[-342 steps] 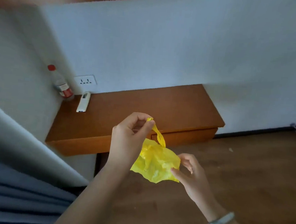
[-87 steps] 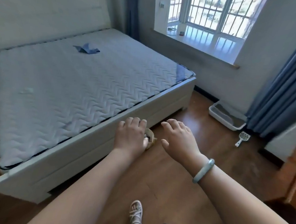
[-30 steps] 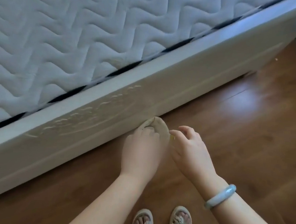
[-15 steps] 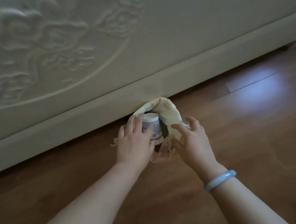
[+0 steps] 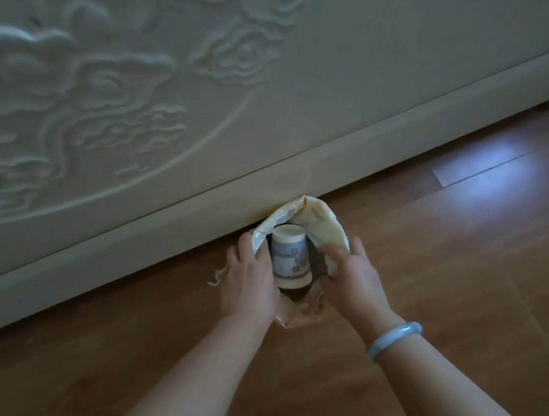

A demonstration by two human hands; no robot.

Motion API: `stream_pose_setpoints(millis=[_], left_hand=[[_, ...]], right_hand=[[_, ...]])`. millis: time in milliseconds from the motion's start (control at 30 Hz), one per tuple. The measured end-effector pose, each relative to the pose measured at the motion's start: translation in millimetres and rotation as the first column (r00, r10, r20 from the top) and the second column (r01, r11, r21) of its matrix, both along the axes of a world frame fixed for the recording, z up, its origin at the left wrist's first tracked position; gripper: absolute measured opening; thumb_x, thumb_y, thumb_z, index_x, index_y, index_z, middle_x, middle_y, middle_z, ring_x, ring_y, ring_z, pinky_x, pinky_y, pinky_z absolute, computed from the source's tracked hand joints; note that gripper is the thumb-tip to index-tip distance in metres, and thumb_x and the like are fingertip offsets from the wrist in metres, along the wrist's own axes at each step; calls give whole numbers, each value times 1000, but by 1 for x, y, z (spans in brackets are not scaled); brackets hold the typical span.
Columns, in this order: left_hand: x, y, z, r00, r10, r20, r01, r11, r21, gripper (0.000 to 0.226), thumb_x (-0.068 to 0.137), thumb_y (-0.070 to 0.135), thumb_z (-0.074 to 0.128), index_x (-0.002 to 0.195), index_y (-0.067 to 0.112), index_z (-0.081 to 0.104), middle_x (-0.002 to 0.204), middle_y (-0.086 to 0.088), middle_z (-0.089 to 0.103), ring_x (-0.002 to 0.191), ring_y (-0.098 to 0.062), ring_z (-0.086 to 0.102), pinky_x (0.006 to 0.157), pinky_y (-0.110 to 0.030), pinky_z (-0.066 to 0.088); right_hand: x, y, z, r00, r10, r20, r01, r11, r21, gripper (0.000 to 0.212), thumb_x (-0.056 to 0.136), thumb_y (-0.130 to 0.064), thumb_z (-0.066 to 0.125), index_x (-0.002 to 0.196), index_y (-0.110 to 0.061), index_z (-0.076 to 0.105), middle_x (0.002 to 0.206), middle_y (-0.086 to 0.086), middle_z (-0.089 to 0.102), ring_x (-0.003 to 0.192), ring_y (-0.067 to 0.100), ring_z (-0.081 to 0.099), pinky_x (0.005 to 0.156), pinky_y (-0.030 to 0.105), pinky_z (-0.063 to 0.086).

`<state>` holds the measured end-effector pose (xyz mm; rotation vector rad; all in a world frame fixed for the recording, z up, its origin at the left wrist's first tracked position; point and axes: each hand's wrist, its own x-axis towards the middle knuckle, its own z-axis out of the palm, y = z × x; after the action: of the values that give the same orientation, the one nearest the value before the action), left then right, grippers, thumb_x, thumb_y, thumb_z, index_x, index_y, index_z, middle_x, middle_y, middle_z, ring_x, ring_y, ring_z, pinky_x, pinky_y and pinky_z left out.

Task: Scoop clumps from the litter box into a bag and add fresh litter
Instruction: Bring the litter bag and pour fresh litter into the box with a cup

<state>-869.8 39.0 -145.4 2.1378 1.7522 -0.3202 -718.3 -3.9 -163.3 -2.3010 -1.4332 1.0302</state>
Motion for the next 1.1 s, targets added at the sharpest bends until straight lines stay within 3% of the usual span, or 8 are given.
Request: stream_pose_setpoints(millis=[200,300,500,633,767,1100], left_hand=[[-23,-11,29,993,5,119,6,996,-92,81,80,27,70,146,25,23,141,1,13,130,-16,27,102,-25,35],[-25,-22,57,976,41,213,-2,984,-179,78,79,24,71,143,32,26,141,7,12,128,-14,33,99,-24,36],[-3,-46,135,939,12,344,68,973,-220,68,79,22,71,137,32,37,139,6,18,123,-14,38,96,-19,32],[18,-53,193,917,-78,390,168,965,-203,68,73,22,72,134,29,43,134,5,25,118,-17,44,96,-25,38],[41,-59,243,894,-173,412,267,946,-181,72,68,20,74,134,25,44,129,4,29,116,-16,43,94,-27,40],[161,-103,330,801,-365,475,452,889,-78,68,59,-2,61,125,13,53,120,-2,38,112,-23,49,92,-30,43]], right_hand=[[8,-18,35,998,-47,-48,50,997,66,53,74,-6,71,124,-20,58,117,-8,38,94,22,57,82,37,54],[11,-32,67,989,-103,-107,114,989,98,52,72,-7,73,121,-21,60,114,-15,33,97,15,52,83,36,53],[32,-75,150,976,-195,-92,202,977,72,52,71,-11,76,120,-21,61,121,-7,40,102,15,52,87,35,50],[50,-102,211,962,-266,-66,272,958,96,50,69,-8,76,116,-19,63,116,-9,39,102,14,52,84,30,47],[68,-125,263,936,-349,-48,352,928,119,50,68,-5,75,115,-17,64,117,-4,41,99,15,52,84,32,48],[151,-214,351,775,-626,-85,630,756,176,50,65,-3,75,112,-17,66,110,-7,40,98,7,47,83,21,41]])
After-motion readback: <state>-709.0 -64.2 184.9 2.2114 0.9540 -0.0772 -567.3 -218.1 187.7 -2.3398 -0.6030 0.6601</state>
